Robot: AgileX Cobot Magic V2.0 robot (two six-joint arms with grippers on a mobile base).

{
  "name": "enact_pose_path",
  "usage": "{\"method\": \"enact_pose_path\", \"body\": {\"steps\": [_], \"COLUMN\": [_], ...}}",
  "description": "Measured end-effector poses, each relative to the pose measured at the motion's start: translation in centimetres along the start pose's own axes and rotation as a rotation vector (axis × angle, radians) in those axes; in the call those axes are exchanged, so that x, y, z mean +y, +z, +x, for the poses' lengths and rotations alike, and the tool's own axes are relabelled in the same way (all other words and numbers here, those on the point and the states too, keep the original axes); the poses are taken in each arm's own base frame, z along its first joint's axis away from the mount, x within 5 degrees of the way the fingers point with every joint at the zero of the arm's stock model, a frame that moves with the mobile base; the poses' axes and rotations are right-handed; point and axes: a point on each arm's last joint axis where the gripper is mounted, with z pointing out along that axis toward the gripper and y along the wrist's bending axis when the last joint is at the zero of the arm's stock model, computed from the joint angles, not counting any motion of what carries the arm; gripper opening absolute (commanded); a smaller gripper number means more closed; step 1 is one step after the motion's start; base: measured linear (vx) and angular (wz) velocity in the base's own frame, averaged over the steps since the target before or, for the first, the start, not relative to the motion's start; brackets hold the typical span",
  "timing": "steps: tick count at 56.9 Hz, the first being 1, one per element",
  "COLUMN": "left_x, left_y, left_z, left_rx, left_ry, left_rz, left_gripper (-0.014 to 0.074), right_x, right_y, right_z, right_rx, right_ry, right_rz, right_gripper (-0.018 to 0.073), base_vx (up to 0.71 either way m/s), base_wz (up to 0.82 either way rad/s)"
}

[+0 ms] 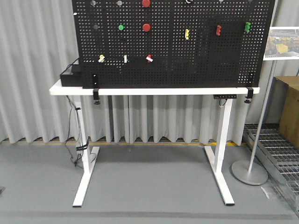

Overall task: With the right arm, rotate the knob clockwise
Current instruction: 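Drive the base forward toward the black pegboard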

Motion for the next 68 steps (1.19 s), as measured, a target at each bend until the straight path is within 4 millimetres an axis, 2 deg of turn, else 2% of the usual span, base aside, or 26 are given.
{"method": "enact_pose_path", "body": {"steps": [68], "left_x": [0.0], "left_y": [0.0], "left_z": [0.0], "left_rx": [0.0], "left_ry": [0.0], "left_rz": [0.0], "left_gripper": [-0.0006], "right_x": [0.0], "right_y": [0.0], "right_z": [0.0], "right_rx": [0.0], "right_ry": [0.0], "right_rz": [0.0], "right_gripper": [-0.0009], "base_vx": [0.46], "base_wz": [0.01]}}
